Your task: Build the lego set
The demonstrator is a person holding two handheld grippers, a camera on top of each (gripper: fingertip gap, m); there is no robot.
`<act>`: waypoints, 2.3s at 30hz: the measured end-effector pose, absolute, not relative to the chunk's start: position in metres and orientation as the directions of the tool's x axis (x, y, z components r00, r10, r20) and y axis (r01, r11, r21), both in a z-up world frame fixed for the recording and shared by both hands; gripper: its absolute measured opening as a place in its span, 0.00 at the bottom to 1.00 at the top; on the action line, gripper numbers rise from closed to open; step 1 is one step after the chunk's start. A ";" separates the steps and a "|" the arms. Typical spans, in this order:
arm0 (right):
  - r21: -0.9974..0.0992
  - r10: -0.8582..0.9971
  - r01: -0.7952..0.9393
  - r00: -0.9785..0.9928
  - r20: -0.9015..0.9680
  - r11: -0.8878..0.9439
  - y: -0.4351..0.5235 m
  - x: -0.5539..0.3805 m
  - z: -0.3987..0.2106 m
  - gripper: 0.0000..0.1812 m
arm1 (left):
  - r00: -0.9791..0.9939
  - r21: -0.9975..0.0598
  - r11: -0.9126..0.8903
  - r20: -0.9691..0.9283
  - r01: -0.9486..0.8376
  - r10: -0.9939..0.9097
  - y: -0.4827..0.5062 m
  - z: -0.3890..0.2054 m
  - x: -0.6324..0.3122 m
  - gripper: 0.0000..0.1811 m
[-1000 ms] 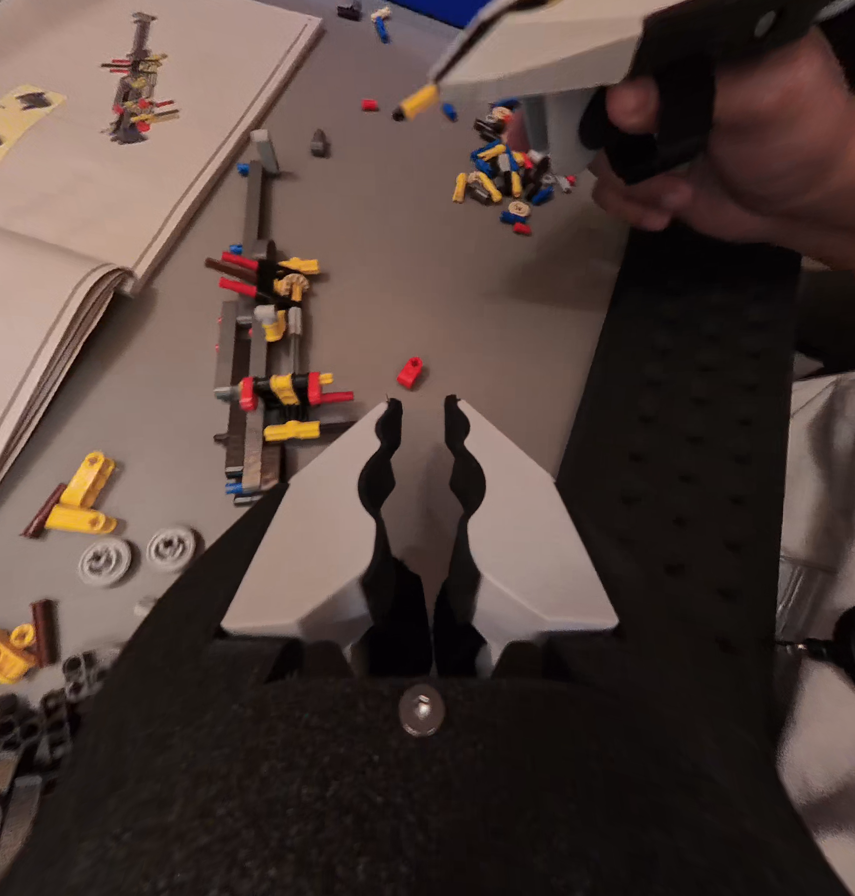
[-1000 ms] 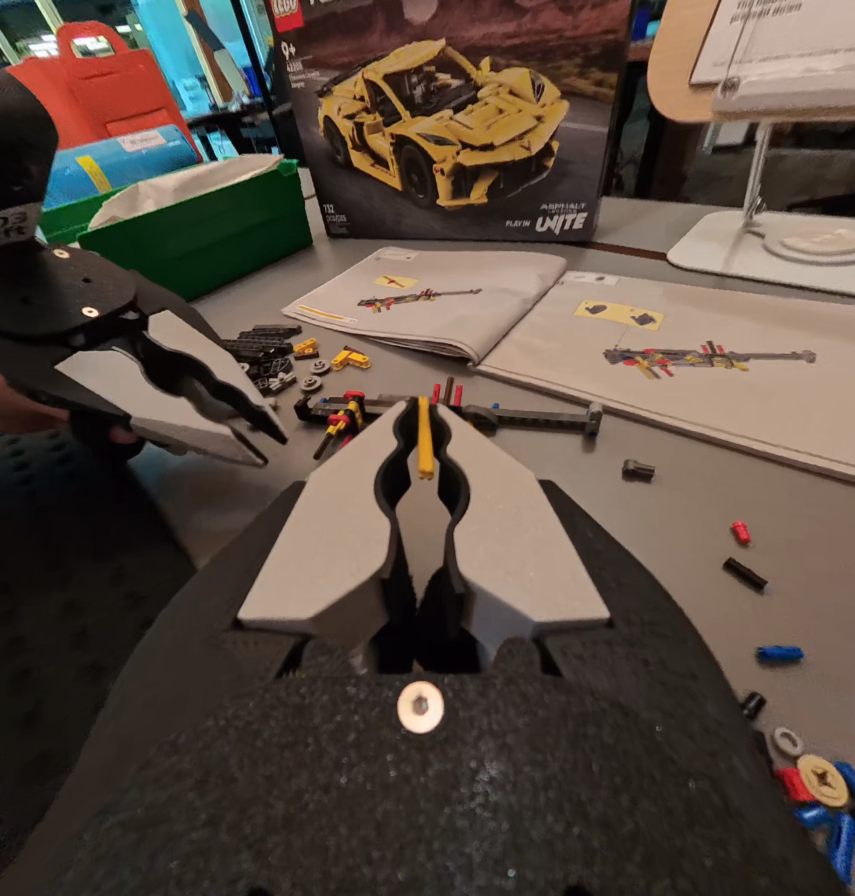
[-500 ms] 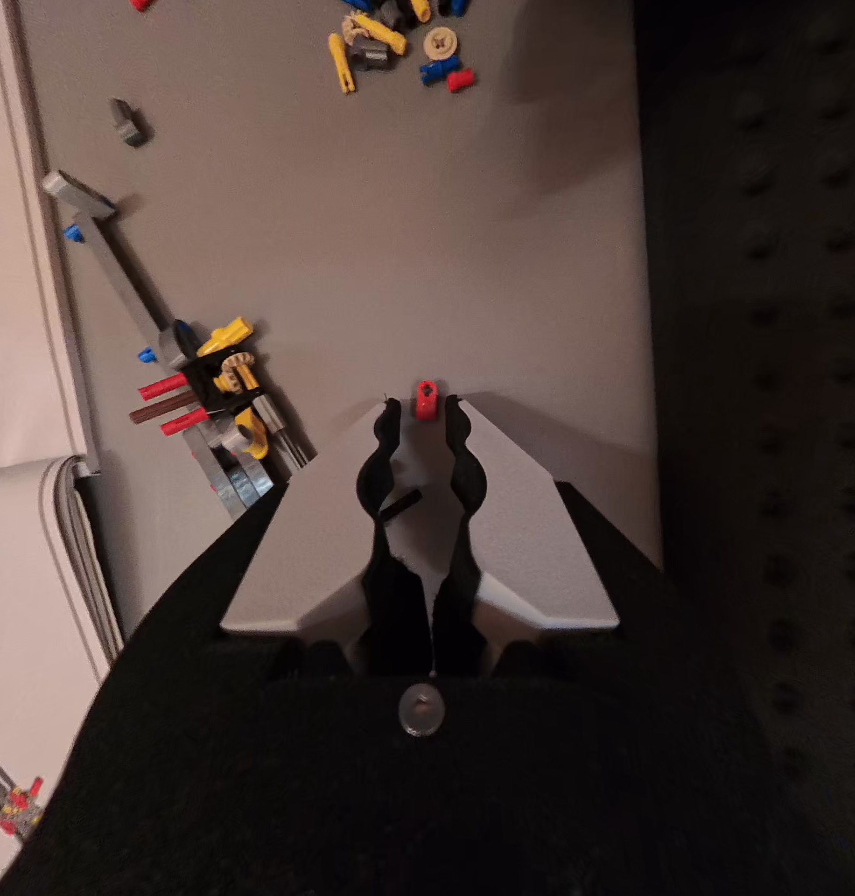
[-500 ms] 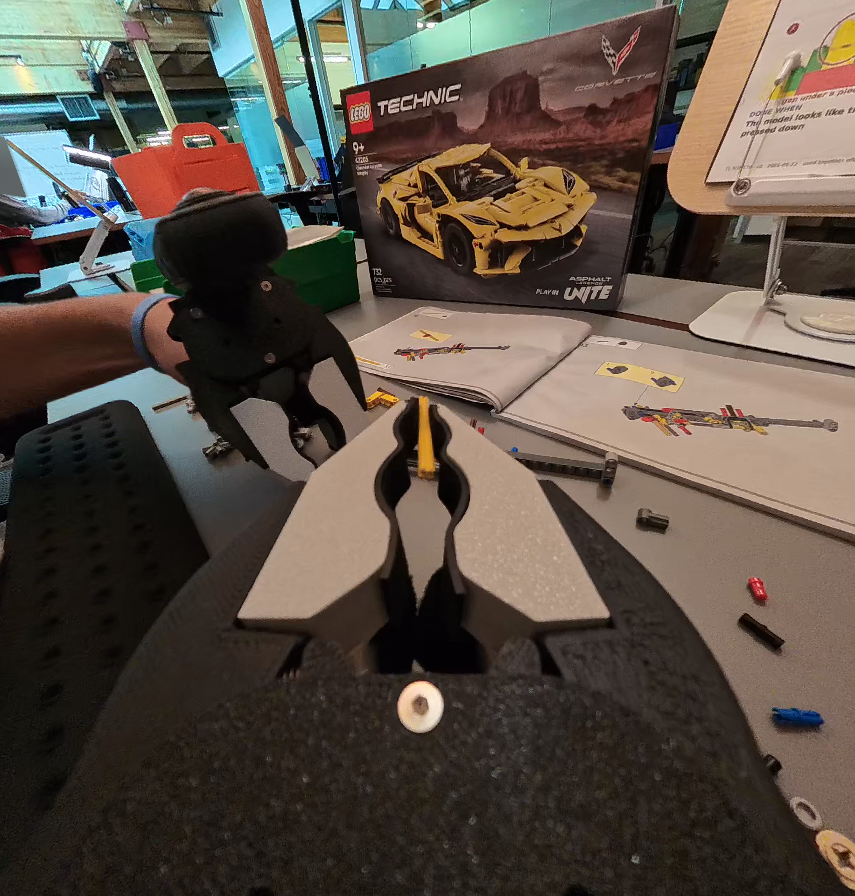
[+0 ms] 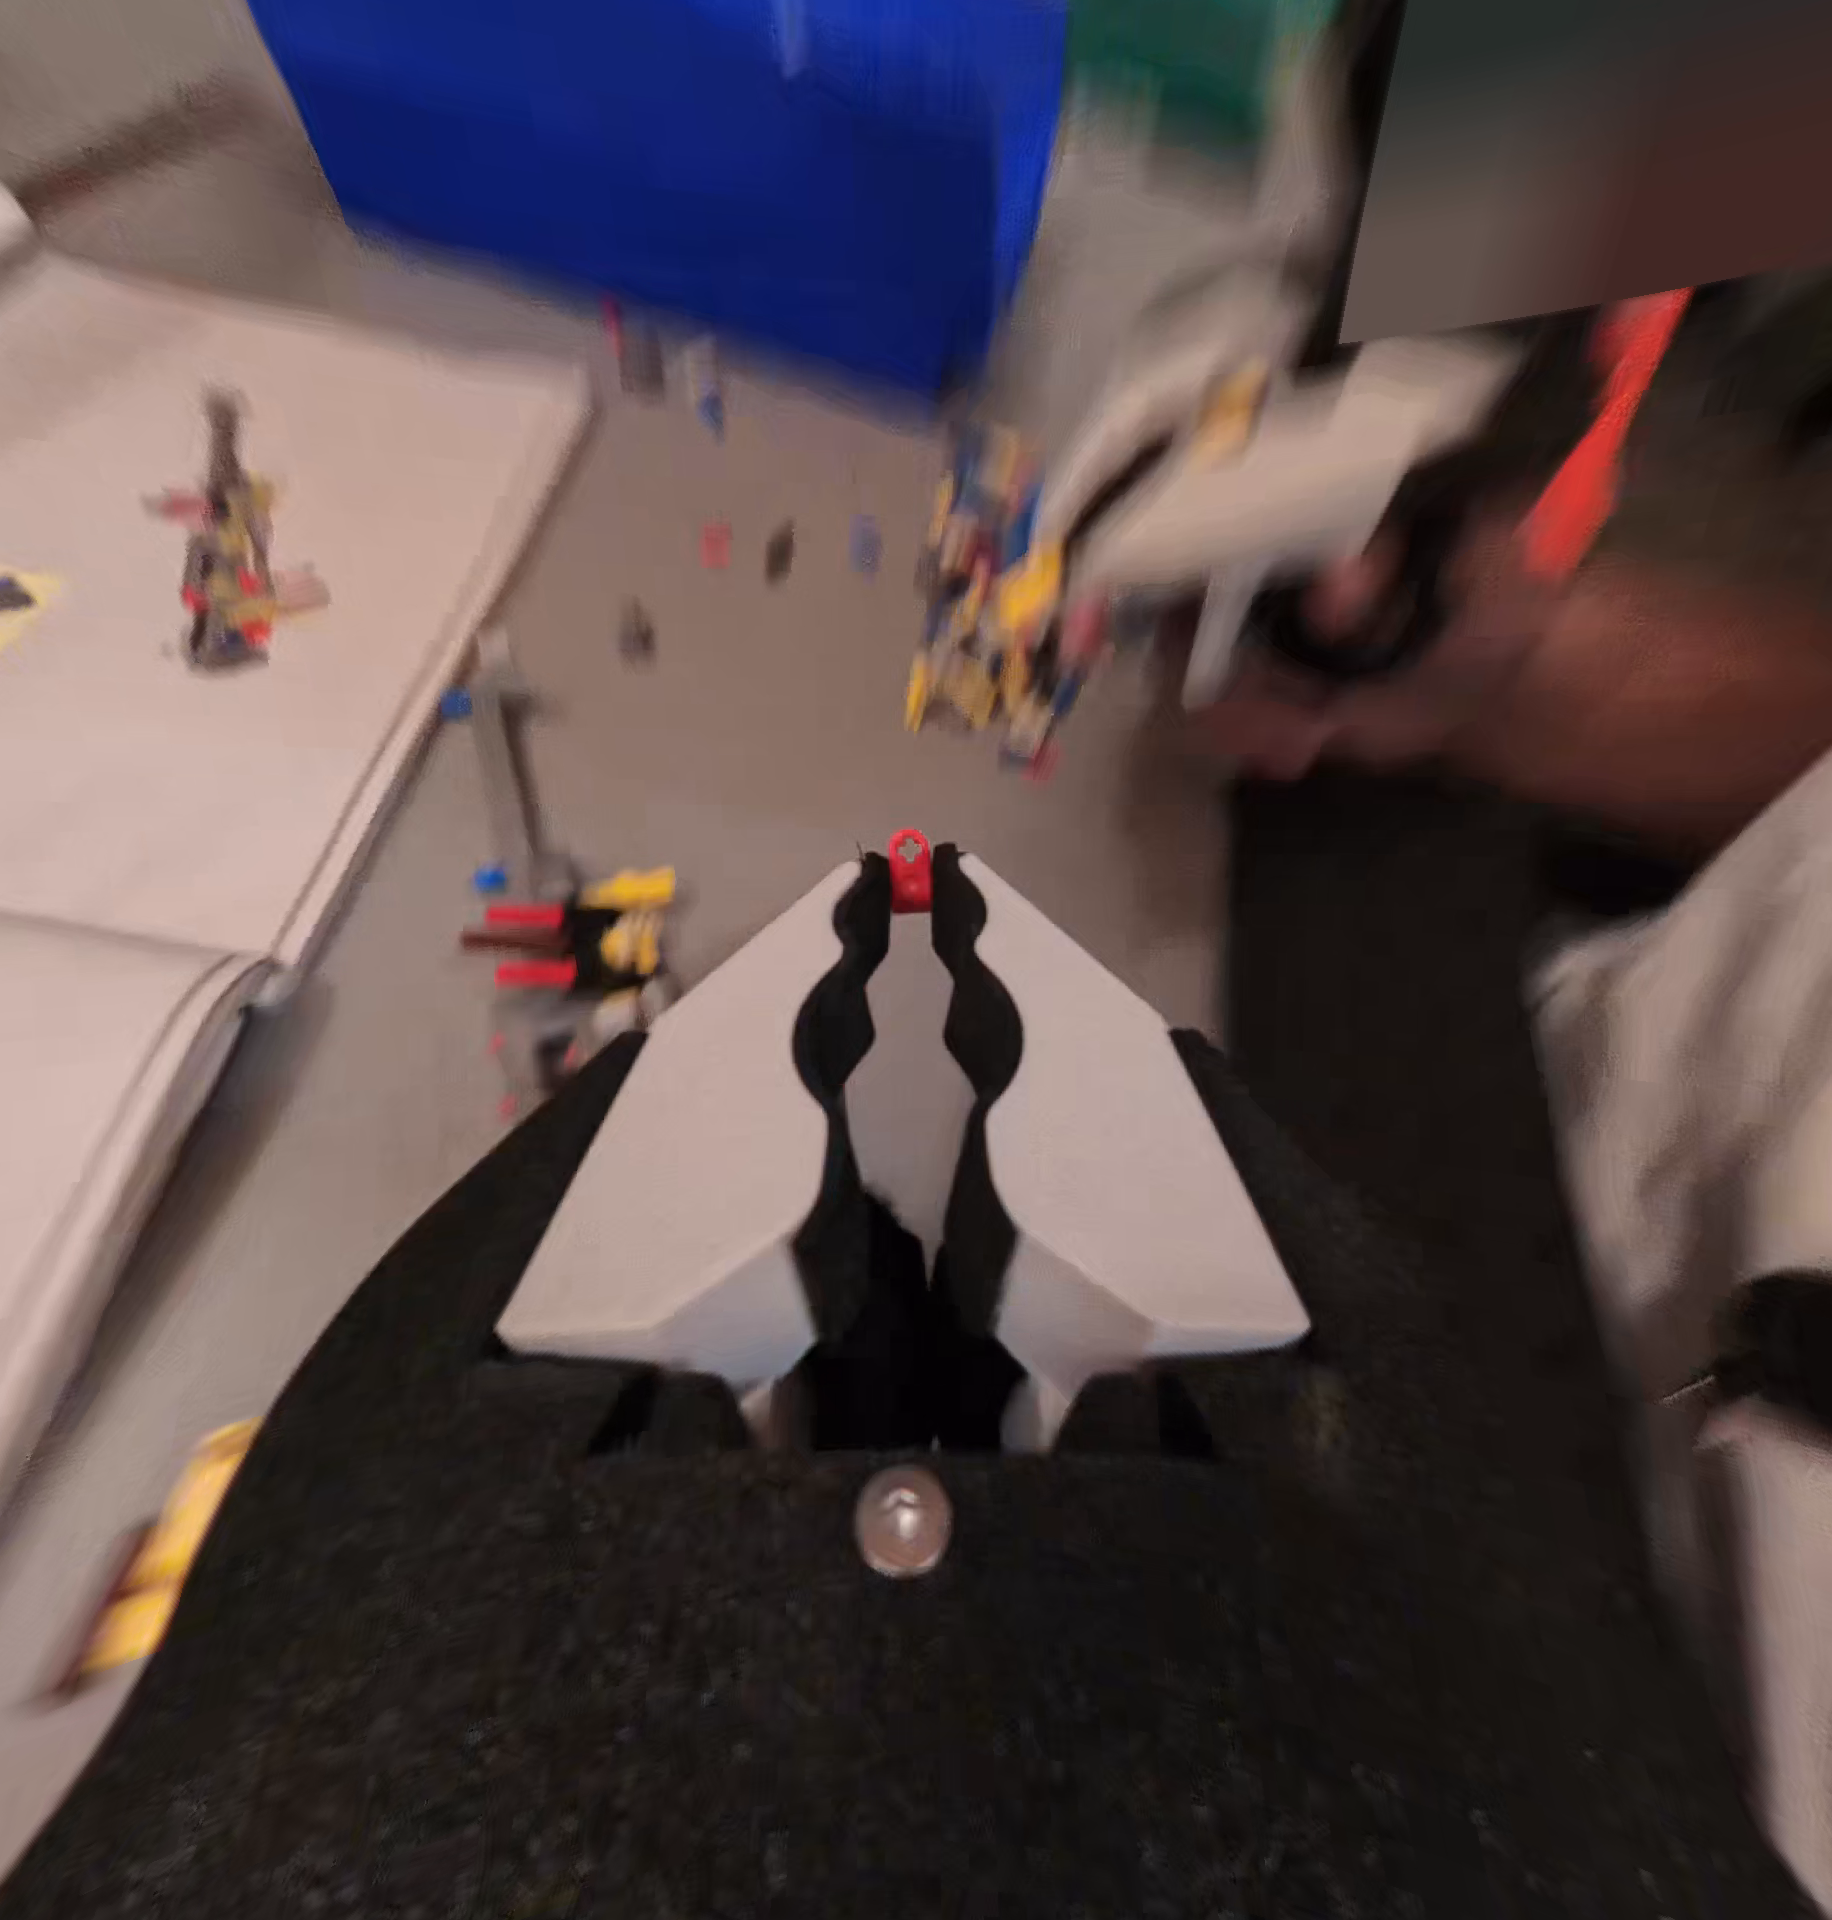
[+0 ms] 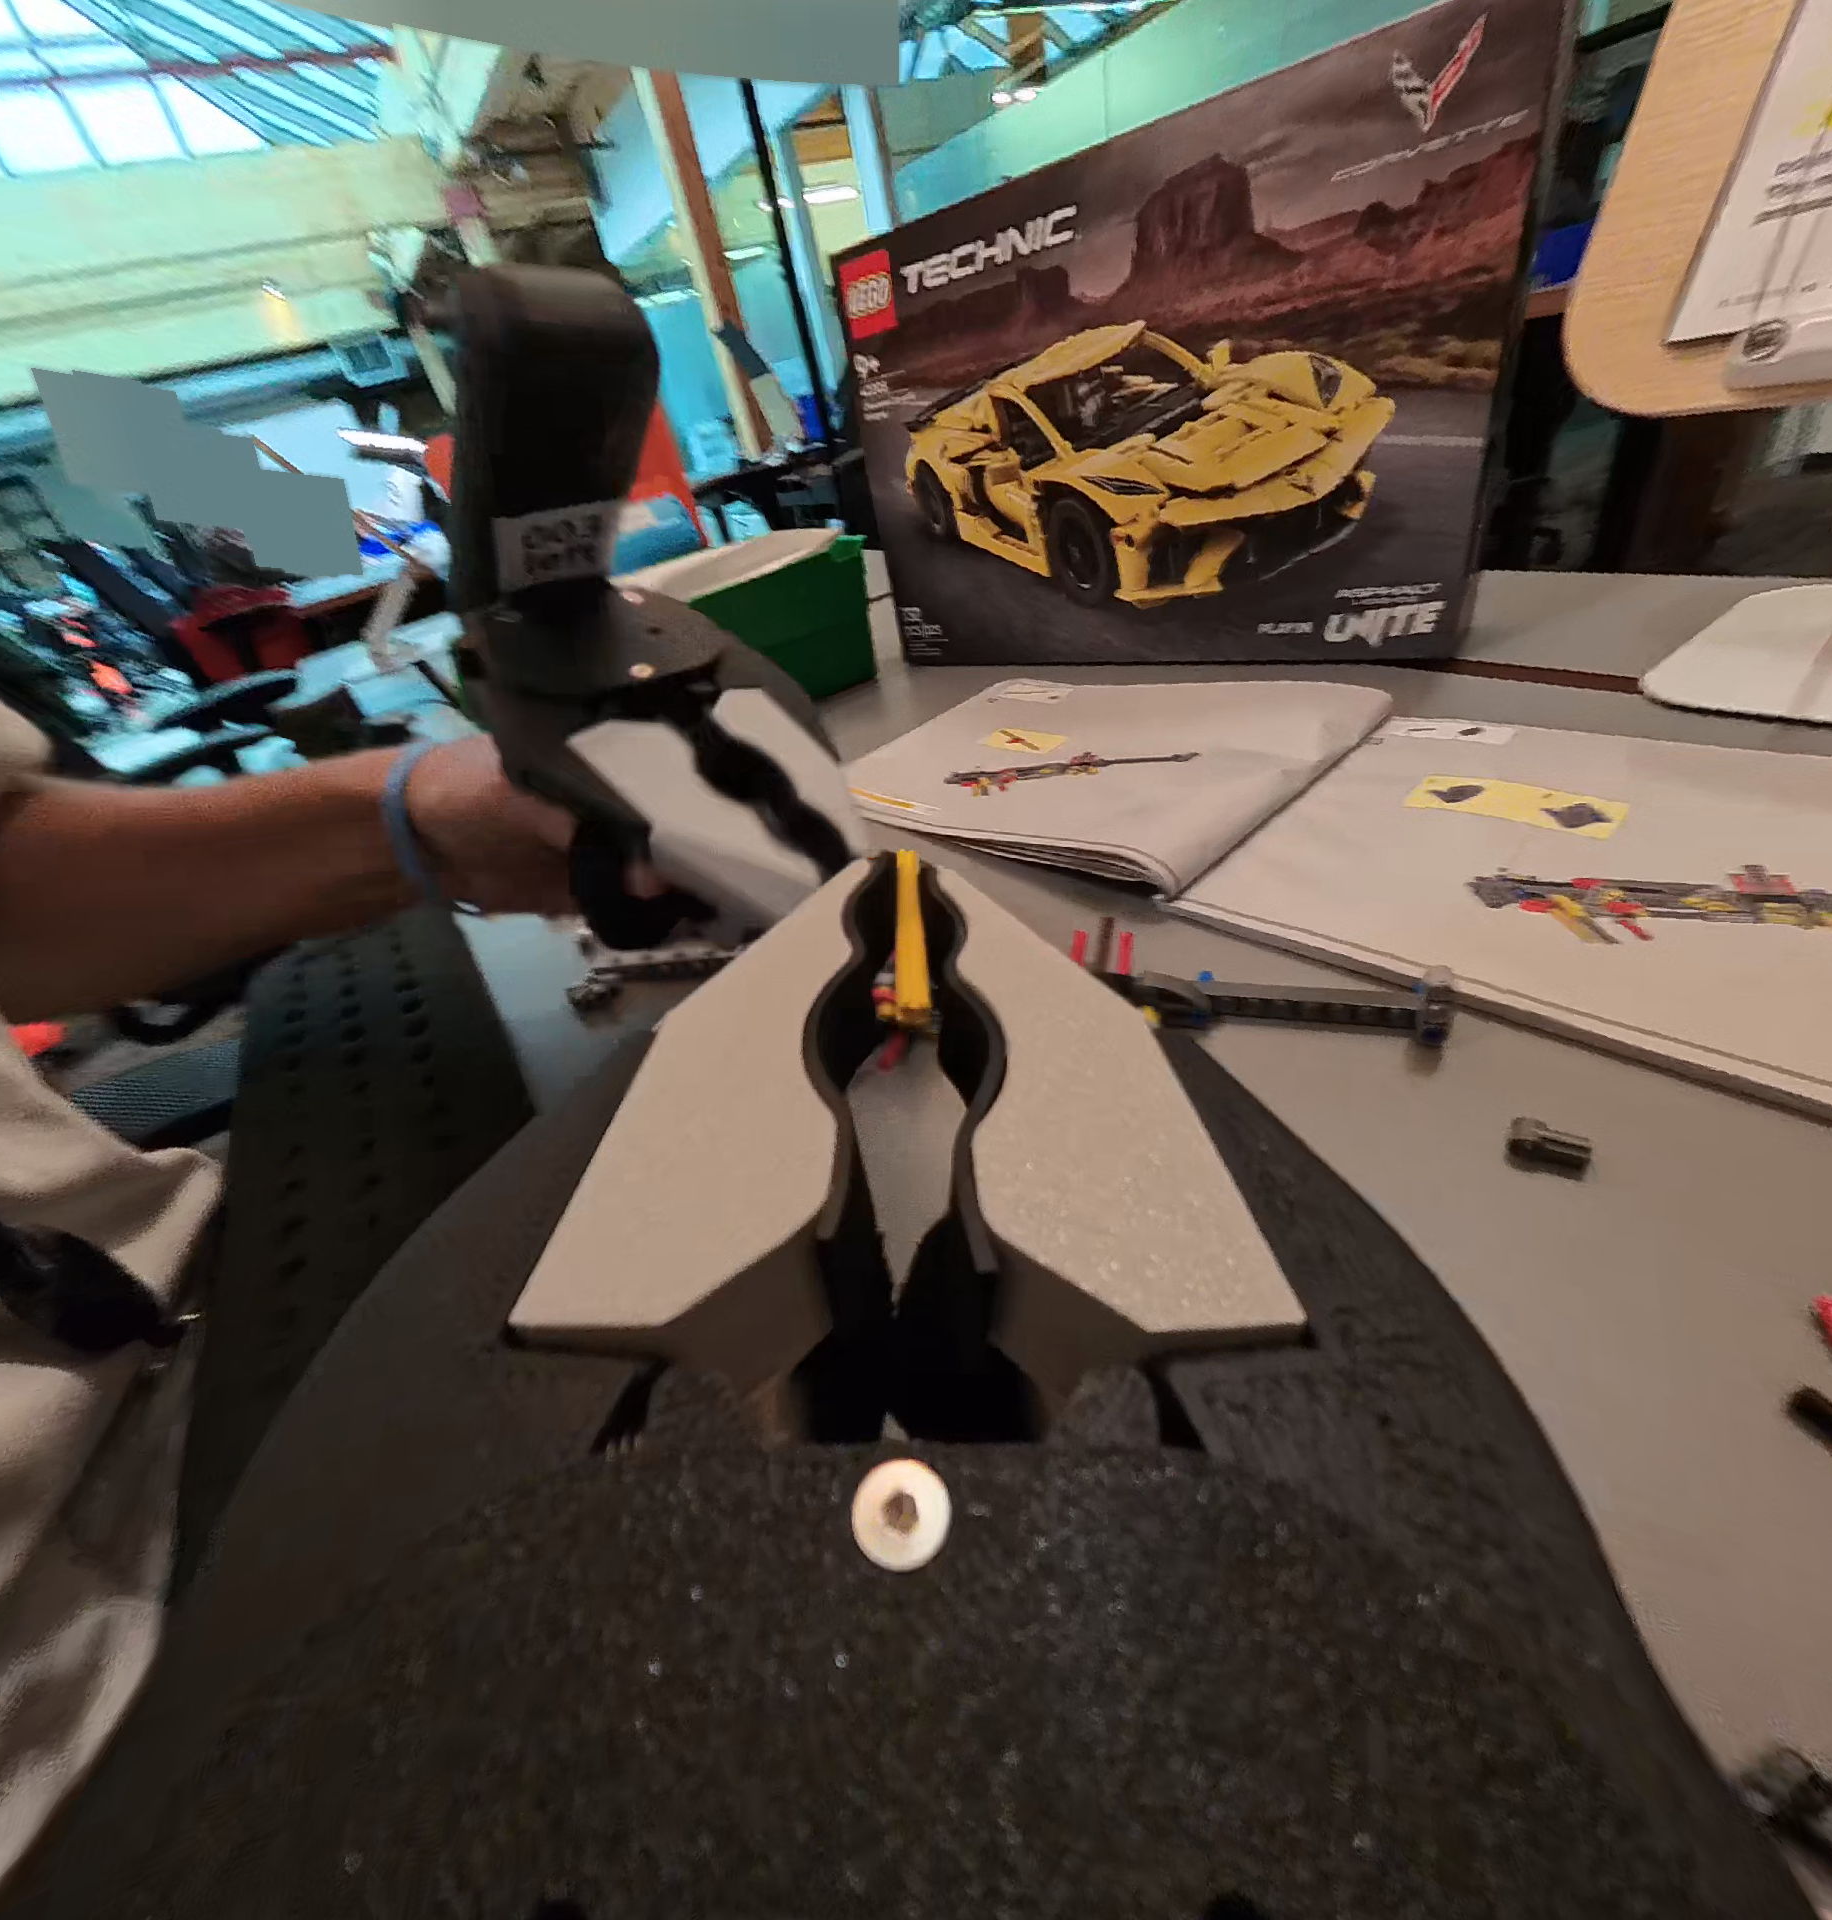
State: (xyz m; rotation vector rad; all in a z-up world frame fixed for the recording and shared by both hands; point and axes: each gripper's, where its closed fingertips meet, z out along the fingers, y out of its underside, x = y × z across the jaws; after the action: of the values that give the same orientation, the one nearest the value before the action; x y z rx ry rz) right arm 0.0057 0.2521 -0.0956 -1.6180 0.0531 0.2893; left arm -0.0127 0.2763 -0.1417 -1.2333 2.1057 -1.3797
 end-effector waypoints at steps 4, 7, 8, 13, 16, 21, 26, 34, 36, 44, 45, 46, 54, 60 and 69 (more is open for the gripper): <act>-0.900 0.323 -0.434 0.856 -0.404 0.026 0.257 -0.010 -0.064 0.01 | -0.594 -0.869 -0.401 0.492 -0.289 -0.637 0.281 -0.069 -0.021 0.03; -0.860 0.393 -0.508 0.803 -0.448 0.057 0.267 -0.015 -0.047 0.01 | -0.636 -0.756 -0.597 0.604 -0.267 -0.481 0.285 -0.048 -0.029 0.03; -0.869 0.396 -0.492 0.809 -0.435 0.051 0.271 -0.018 -0.045 0.02 | -0.642 -0.724 -0.637 0.624 -0.264 -0.444 0.286 -0.045 -0.031 0.03; -0.895 0.421 -0.445 0.819 -0.389 0.039 0.283 -0.032 -0.032 0.02 | -0.675 -0.618 -0.736 0.670 -0.276 -0.310 0.286 -0.033 -0.039 0.03; -0.904 0.418 -0.426 0.827 -0.376 0.029 0.285 -0.035 -0.031 0.02 | -0.685 -0.612 -0.739 0.667 -0.282 -0.291 0.285 -0.032 -0.042 0.03; -0.907 0.413 -0.421 0.827 -0.381 0.008 0.285 -0.037 -0.034 0.01 | -0.683 -0.617 -0.728 0.671 -0.299 -0.288 0.284 -0.035 -0.042 0.03; -0.929 0.406 -0.364 0.841 -0.359 -0.067 0.284 -0.039 -0.046 0.02 | -0.661 -0.670 -0.649 0.675 -0.361 -0.328 0.283 -0.047 -0.045 0.03; -0.883 0.444 -0.460 0.775 -0.450 -0.091 0.281 -0.043 -0.057 0.02 | -0.651 -0.704 -0.531 0.684 -0.472 -0.329 0.280 -0.058 -0.050 0.03; -0.859 0.436 -0.506 0.757 -0.487 -0.081 0.281 -0.042 -0.058 0.02 | -0.636 -0.659 -0.575 0.717 -0.485 -0.284 0.280 -0.058 -0.049 0.03; -0.928 0.376 -0.355 0.849 -0.372 -0.115 0.279 -0.044 -0.067 0.02 | -0.600 -0.599 -0.605 0.764 -0.524 -0.237 0.275 -0.065 -0.049 0.03; -0.939 0.368 -0.322 0.864 -0.342 -0.116 0.279 -0.044 -0.067 0.02 | -0.601 -0.607 -0.592 0.761 -0.530 -0.243 0.275 -0.066 -0.049 0.03; -0.941 0.365 -0.313 0.868 -0.338 -0.126 0.279 -0.044 -0.067 0.02 | -0.605 -0.618 -0.581 0.755 -0.530 -0.251 0.275 -0.066 -0.049 0.03; -0.862 0.390 -0.484 0.772 -0.502 -0.153 0.283 -0.039 -0.073 0.02 | -0.614 -0.705 -0.490 0.700 -0.513 -0.365 0.277 -0.073 -0.044 0.03; -0.858 0.407 -0.466 0.756 -0.512 -0.214 0.277 -0.036 -0.075 0.05 | -0.613 -0.739 -0.467 0.668 -0.485 -0.422 0.286 -0.079 -0.044 0.03; -0.875 0.405 -0.336 0.788 -0.464 -0.348 0.270 -0.043 -0.098 0.02 | -0.642 -0.806 -0.342 0.591 -0.482 -0.488 0.288 -0.086 -0.051 0.03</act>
State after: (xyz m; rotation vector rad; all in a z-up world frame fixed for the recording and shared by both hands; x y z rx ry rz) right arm -0.0427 0.2700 -0.0982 -1.7694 -0.0530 0.7618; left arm -0.0506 0.2877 -0.0863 -1.3280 1.7989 -2.2008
